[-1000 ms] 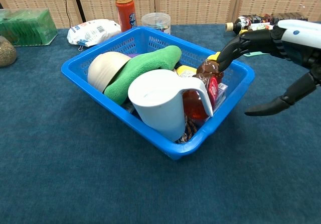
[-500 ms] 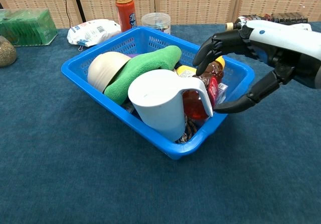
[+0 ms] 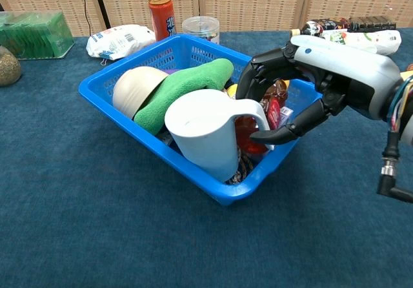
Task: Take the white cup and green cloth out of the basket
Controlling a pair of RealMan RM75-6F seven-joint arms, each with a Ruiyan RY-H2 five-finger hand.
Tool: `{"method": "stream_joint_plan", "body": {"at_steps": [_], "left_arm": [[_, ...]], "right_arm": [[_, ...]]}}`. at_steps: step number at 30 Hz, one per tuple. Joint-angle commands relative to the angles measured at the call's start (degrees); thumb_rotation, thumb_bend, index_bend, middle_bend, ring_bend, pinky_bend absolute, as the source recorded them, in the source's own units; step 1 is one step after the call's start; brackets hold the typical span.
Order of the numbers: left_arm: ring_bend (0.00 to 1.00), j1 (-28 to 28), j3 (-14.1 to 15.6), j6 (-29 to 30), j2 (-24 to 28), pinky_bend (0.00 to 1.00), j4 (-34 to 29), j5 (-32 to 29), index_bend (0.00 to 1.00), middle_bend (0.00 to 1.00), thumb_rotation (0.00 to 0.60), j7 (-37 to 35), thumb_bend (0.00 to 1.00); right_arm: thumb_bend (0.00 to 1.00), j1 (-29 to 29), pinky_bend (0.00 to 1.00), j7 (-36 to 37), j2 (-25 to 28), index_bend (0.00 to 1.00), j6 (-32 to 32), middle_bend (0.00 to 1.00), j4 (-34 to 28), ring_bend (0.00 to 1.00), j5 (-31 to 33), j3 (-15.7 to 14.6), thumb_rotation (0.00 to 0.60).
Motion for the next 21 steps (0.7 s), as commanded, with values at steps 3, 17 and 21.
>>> {"method": "stream_joint_plan", "body": {"at_steps": [3,17,21], "left_arm": [[0.00,0.06,0.00,0.11,0.04,0.00,0.04,-0.03,0.00,0.00,0.600,-0.11,0.00],[0.00,0.05,0.02,0.15,0.02,0.00,0.02,0.04,0.00,0.00,0.600,-0.04,0.00],[0.00,0.01,-0.03,0.07,0.08,0.00,0.00,-0.15,0.00,0.00,0.600,-0.18,0.00]], "right_arm": [[0.39,0.00,0.13,-0.85,-0.97,0.53,0.64,0.55,0.56,0.43,0.11,0.26,0.600],[0.54,-1.02,0.14,0.61,-1.47,0.61,4.09,0.61,1.03,0.48,-2.03,0.80,0.600],[0.54,-1.39,0.14,1.38,0.25,0.61,5.90,0.61,-0.64,0.48,-2.74,2.14,0.600]]}}
